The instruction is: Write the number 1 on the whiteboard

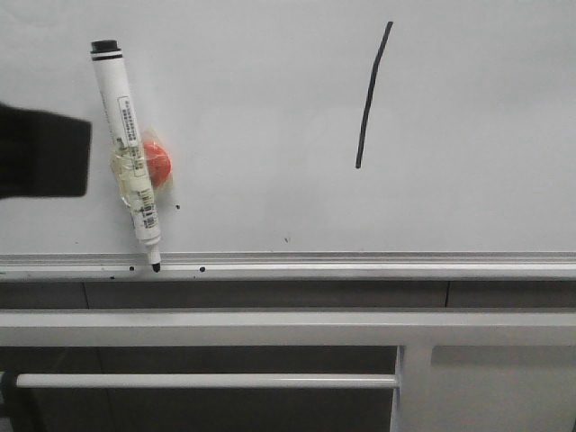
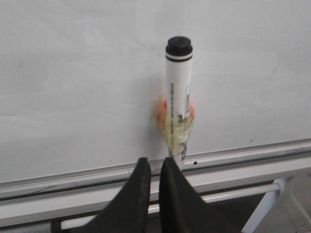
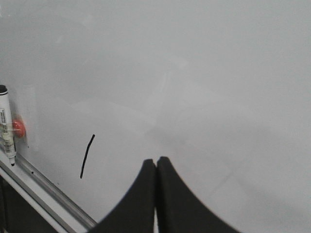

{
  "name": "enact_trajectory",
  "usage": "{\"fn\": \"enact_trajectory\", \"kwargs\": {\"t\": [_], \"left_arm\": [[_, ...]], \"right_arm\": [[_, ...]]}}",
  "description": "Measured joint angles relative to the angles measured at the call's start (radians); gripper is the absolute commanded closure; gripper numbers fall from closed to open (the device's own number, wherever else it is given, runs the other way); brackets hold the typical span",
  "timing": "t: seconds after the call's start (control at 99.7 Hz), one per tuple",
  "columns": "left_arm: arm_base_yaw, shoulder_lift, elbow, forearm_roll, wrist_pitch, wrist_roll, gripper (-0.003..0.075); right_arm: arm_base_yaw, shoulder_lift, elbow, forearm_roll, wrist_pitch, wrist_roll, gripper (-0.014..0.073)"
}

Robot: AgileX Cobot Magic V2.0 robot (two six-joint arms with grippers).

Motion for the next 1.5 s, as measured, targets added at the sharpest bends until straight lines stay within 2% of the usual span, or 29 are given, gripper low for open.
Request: {"fn": "enact_trajectory", "kwargs": {"t": [0.191,0.421,0.622,0.632,0.682,1.053,1.504], "left_arm": [[-0.018,-0.086,0.0,-0.045,-0.006,0.176,0.074],[-0.018,-0.223,0.0,-0.045,-0.015,0.439,0.074],[-0.022,-0.349,0.002,-0.047,-0.027,0.596,0.074],[-0.022,-0.413,0.002,-0.051,-0.033,0.651,0.0741],[-0.022,-0.444,0.004,-0.051,-0.038,0.682,0.0741],[-0.022,-0.608,0.004,-0.092,-0.053,0.714,0.0741],[-0.022,-0.619,0.006,-0.077,-0.054,0.716,0.0741]], "right_arm": [[0.0,-0.115,0.126,0.067,-0.114,0.0,0.0657],[0.0,-0.229,0.397,0.285,-0.211,0.0,0.0657],[0.0,-0.23,0.608,0.36,-0.502,0.0,0.0657],[-0.002,-0.23,0.652,0.368,-0.534,0.0,0.0657],[-0.002,-0.23,0.658,0.369,-0.522,0.0,0.0657],[-0.002,-0.23,0.658,0.375,-0.523,0.0,0.0657],[-0.002,-0.23,0.658,0.377,-0.523,0.0,0.0657]]}}
